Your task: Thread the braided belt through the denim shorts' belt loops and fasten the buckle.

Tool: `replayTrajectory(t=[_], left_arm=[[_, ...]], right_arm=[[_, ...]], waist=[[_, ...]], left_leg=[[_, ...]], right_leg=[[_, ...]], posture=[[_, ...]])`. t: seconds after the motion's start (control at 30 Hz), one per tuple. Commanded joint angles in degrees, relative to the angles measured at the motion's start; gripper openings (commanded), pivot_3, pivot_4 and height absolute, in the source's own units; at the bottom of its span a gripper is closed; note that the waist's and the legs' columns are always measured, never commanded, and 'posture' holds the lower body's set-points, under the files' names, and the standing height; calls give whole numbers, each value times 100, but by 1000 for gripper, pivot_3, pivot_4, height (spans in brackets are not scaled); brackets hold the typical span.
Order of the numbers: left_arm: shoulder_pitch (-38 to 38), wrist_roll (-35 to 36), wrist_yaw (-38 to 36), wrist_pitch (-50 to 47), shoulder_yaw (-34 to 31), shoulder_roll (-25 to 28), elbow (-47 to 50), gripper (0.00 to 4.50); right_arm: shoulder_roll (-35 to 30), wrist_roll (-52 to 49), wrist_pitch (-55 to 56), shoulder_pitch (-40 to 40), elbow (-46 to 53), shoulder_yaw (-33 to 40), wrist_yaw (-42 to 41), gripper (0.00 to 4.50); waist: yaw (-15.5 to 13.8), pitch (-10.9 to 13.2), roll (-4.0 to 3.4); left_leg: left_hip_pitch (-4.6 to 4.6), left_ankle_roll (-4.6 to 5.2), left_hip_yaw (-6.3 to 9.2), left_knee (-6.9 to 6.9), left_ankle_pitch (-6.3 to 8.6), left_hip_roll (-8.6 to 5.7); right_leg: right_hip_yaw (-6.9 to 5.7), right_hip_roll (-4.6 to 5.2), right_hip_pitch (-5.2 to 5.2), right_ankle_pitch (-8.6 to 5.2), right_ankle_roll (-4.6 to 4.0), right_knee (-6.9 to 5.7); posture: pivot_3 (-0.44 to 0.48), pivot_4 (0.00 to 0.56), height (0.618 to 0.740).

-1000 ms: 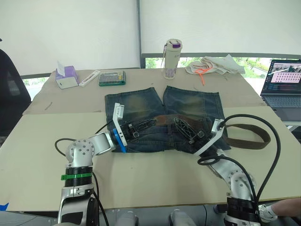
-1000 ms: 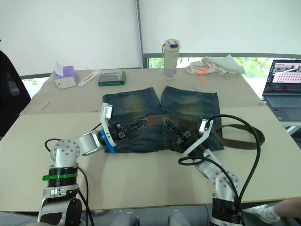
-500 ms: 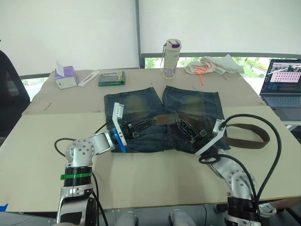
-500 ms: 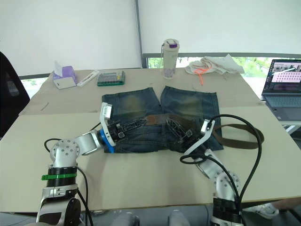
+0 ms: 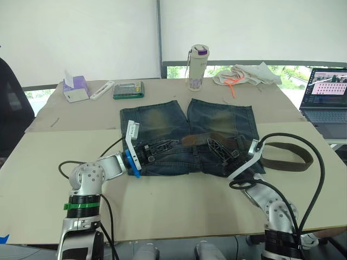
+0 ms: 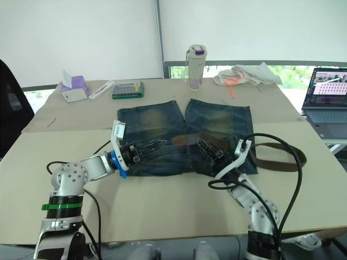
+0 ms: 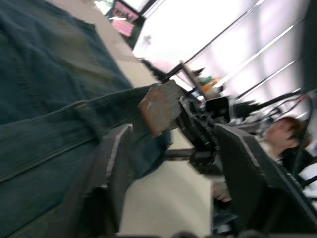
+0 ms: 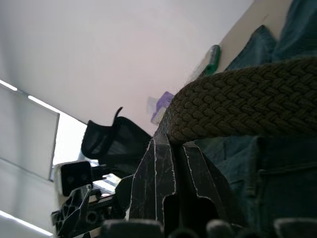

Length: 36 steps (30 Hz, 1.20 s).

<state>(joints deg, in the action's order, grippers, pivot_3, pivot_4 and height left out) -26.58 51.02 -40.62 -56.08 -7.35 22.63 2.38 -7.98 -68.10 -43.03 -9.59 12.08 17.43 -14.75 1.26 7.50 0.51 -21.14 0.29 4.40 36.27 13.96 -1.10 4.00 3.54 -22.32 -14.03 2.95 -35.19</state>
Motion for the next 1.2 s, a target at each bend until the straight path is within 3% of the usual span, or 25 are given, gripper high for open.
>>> replayTrajectory(t=[0.03, 0.2, 0.4, 1.03, 1.2], left_arm=[[246, -764, -843, 1083, 402, 511, 452, 4346], [481, -1316, -1520, 1981, 608, 918, 418, 4473], [603, -1644, -1916, 2484, 731, 952, 116, 4473], [666, -1952, -1760, 2815, 588, 658, -419, 4473], [662, -1959, -1643, 2837, 582, 565, -419, 4473]], right_arm=[[-106, 277, 301, 110, 450, 179, 388, 0], [-91, 574, 418, 183, 578, 215, 935, 0], [-75, 1041, 416, 5, 469, 70, 1479, 0], [507, 1136, -429, -623, 106, -662, 2074, 0], [598, 1292, -595, -571, -86, -496, 2356, 0]], waist=[[-6, 0, -1], [-20, 1, -1], [-16, 1, -1], [154, 1, -1], [165, 1, 0]], left_leg=[[0, -5, -1, -4, -3, 1], [1, -18, -3, -20, -11, 4], [0, -18, -6, -20, -11, 5], [8, -16, 2, -29, -11, 15], [9, -16, 3, -32, -11, 18]], right_leg=[[1, 0, -2, 1, -4, 4], [1, 1, -3, 5, -12, 13], [0, 1, -3, 5, -12, 13], [-1, -8, -5, 5, -12, 3], [-1, -11, -7, 5, -13, 2]], posture=[[0, 150, 740], [0, 150, 740], [0, 150, 740], [0, 150, 740], [0, 150, 740]])
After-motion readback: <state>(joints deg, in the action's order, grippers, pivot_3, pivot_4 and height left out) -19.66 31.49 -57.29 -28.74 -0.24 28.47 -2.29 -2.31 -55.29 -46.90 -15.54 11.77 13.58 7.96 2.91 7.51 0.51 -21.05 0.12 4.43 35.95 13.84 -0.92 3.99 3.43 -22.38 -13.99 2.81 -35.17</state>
